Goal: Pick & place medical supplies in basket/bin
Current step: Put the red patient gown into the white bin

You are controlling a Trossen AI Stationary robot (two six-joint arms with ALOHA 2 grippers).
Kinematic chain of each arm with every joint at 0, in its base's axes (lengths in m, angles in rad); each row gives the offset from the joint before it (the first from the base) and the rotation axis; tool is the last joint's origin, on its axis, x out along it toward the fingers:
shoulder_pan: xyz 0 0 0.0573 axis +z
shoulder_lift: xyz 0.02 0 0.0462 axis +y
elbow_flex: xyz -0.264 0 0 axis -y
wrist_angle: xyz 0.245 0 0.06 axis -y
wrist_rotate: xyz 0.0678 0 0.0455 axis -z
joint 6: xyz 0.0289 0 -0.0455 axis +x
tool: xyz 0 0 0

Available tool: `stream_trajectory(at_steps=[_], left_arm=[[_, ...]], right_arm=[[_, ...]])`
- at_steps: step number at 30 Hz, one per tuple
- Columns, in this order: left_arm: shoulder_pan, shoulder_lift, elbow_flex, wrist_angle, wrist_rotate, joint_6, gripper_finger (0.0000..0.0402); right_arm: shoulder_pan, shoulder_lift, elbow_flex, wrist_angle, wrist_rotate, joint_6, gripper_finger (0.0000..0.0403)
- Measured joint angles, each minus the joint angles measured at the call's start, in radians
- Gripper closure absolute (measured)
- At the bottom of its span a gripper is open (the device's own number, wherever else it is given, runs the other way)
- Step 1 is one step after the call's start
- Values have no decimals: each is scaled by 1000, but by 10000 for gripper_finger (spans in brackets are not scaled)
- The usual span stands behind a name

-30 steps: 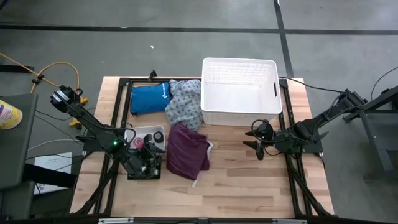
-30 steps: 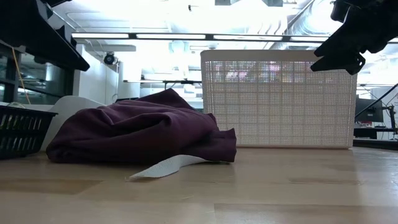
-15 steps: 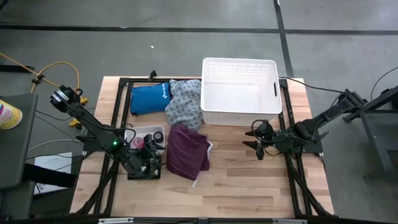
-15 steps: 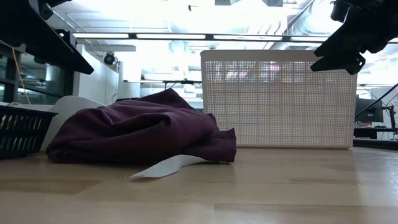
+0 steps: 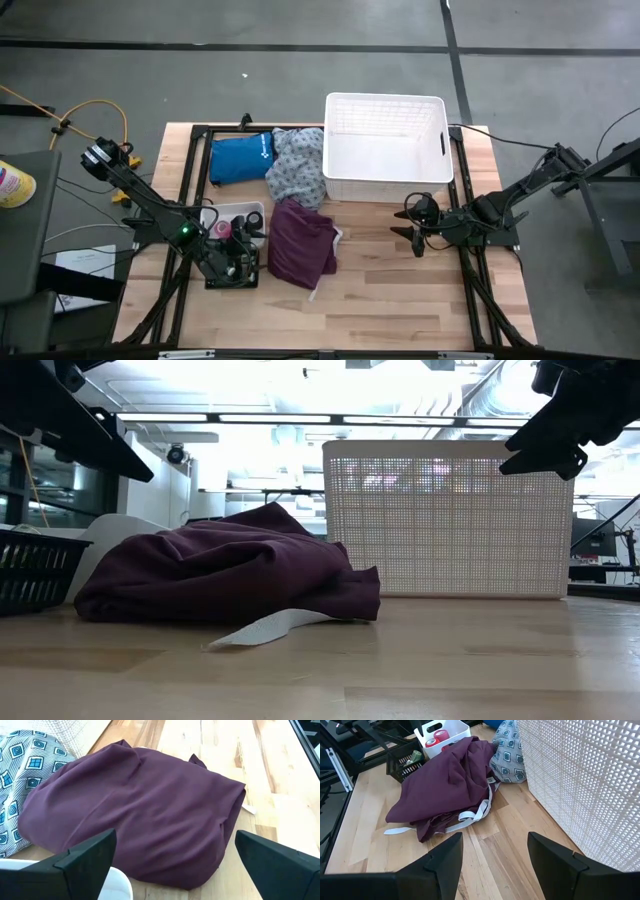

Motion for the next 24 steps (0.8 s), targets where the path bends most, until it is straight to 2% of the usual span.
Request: stream_trajectory(at_steps=[24], left_arm=[[0, 0, 0, 0, -17, 0, 2]], right_arm=[[0, 0, 0, 0, 0, 0, 192]])
